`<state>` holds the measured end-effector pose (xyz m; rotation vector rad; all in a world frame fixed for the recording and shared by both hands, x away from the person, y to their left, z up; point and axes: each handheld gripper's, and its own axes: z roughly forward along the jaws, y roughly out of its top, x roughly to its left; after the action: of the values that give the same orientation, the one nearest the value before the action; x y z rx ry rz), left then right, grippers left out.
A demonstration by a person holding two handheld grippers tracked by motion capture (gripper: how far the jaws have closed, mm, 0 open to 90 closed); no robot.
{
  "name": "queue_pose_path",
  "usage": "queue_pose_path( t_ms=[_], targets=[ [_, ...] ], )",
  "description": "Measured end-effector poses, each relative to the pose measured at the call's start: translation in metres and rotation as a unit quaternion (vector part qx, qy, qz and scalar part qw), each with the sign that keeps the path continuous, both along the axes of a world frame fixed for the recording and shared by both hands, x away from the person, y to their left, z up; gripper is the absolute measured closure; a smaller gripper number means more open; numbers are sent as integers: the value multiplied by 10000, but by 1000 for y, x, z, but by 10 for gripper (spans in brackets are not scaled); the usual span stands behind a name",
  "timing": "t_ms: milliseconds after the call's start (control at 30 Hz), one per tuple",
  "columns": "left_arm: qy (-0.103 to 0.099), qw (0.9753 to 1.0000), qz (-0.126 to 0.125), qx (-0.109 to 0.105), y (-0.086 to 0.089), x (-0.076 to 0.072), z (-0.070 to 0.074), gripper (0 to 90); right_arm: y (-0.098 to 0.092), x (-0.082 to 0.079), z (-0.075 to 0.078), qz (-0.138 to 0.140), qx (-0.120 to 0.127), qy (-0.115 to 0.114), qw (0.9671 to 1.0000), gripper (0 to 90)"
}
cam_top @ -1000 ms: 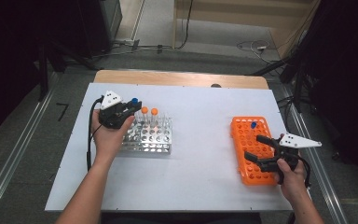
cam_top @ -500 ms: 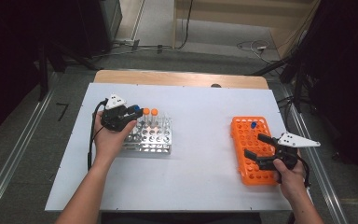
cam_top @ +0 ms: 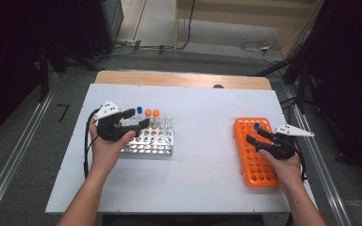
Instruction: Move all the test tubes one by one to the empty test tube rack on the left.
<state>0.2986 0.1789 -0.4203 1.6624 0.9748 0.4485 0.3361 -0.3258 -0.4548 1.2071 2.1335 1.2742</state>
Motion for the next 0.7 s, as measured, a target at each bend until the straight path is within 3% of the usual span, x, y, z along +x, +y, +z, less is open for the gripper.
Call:
queue_pose_path(
  t_ms=[100,433,567,700],
  targets=[
    [-78,9998,-121,-124,-4,-12,2,144,1,5,-2,-54,-35,100,9999,487],
    [-222,9985,-452,-212,-19,-40,12,87,12,14,-5,-272,-494,423,9975,662],
    [-221,9976,-601,-280,-22,-47,12,30,15,14,-5,-425,-647,400,9962,740],
    [-196,9966,-735,-301,-26,-48,11,0,12,12,-4,-449,-507,324,9972,748]
  ],
)
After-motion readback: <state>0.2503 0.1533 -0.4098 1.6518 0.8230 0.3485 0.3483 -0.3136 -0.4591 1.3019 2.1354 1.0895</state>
